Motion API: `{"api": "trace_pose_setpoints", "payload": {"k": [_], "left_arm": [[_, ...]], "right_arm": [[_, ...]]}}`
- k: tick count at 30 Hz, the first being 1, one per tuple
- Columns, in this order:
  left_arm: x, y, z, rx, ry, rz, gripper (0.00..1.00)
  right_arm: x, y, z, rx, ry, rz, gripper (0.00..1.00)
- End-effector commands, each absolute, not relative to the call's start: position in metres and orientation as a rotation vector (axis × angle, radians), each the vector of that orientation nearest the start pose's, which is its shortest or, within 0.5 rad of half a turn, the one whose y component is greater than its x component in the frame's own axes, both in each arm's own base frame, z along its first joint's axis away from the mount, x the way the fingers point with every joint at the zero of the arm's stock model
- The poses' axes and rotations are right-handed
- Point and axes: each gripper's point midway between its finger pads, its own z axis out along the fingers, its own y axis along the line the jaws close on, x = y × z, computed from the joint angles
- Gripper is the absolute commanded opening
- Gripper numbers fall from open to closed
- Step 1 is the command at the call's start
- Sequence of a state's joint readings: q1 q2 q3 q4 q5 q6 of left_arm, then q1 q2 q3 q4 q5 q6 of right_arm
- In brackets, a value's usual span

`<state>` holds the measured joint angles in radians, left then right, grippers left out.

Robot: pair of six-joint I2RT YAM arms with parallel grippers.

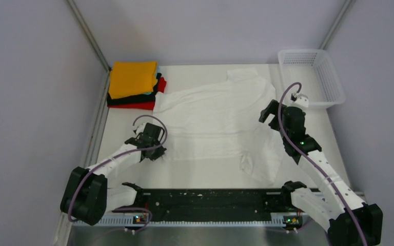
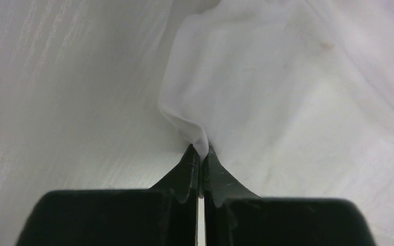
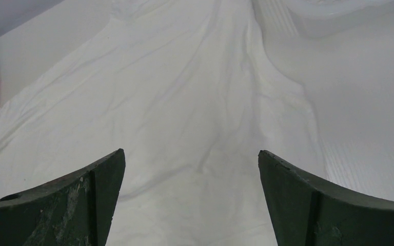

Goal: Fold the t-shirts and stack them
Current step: Grab the side of the flattened tshirt closest away from the robot with both arms

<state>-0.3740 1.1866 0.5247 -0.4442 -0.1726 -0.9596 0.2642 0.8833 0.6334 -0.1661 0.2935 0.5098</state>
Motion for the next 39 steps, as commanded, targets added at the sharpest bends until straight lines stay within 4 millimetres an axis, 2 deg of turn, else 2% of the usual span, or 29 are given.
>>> {"api": "trace_pose_setpoints", "payload": {"k": [1, 3, 7, 10, 13, 15, 18, 21, 25, 28, 33, 36, 39], "left_arm": [[0.221, -0.091, 0.02, -0.793, 2.548, -0.204, 0.0], [0.223, -0.088, 0.027, -0.778, 2.518, -0.201, 0.0], [0.227, -0.087, 0.037, -0.745, 2.471, -0.233, 0.0], [0.229, -0.088, 0.042, -0.719, 2.455, -0.246, 0.0], [0.23, -0.08, 0.042, -0.716, 2.435, -0.198, 0.0], [0.23, -0.075, 0.041, -0.722, 2.431, -0.162, 0.0], [0.23, -0.07, 0.041, -0.739, 2.421, -0.139, 0.0], [0.23, -0.067, 0.041, -0.749, 2.413, -0.126, 0.0], [0.229, -0.061, 0.039, -0.766, 2.414, -0.093, 0.0], [0.229, -0.059, 0.038, -0.772, 2.417, -0.083, 0.0], [0.228, -0.054, 0.037, -0.787, 2.415, -0.061, 0.0], [0.228, -0.051, 0.039, -0.797, 2.406, -0.053, 0.0], [0.228, -0.045, 0.04, -0.814, 2.387, -0.037, 0.0]], "right_arm": [[0.305, 0.052, 0.19, 0.399, 1.969, 0.203, 0.99], [0.296, 0.058, 0.182, 0.361, 2.052, 0.211, 0.98], [0.272, 0.079, 0.15, 0.245, 2.269, 0.207, 0.96], [0.239, 0.098, 0.127, 0.116, 2.445, 0.174, 0.93], [0.203, 0.123, 0.118, 0.004, 2.588, 0.306, 0.88], [0.175, 0.133, 0.112, -0.081, 2.686, 0.371, 0.87], [0.138, 0.126, 0.096, -0.086, 2.83, 0.343, 0.86], [0.112, 0.11, 0.081, -0.03, 2.94, 0.266, 0.84], [0.098, 0.102, 0.063, 0.033, 3.008, 0.215, 0.81], [0.106, 0.102, 0.057, 0.09, 2.992, 0.173, 0.78], [0.111, 0.105, 0.035, 0.159, 3.027, 0.135, 0.7], [0.106, 0.12, 0.025, 0.191, 3.05, 0.252, 0.62], [0.103, 0.113, 0.017, 0.215, 3.062, 0.193, 0.58]]}}
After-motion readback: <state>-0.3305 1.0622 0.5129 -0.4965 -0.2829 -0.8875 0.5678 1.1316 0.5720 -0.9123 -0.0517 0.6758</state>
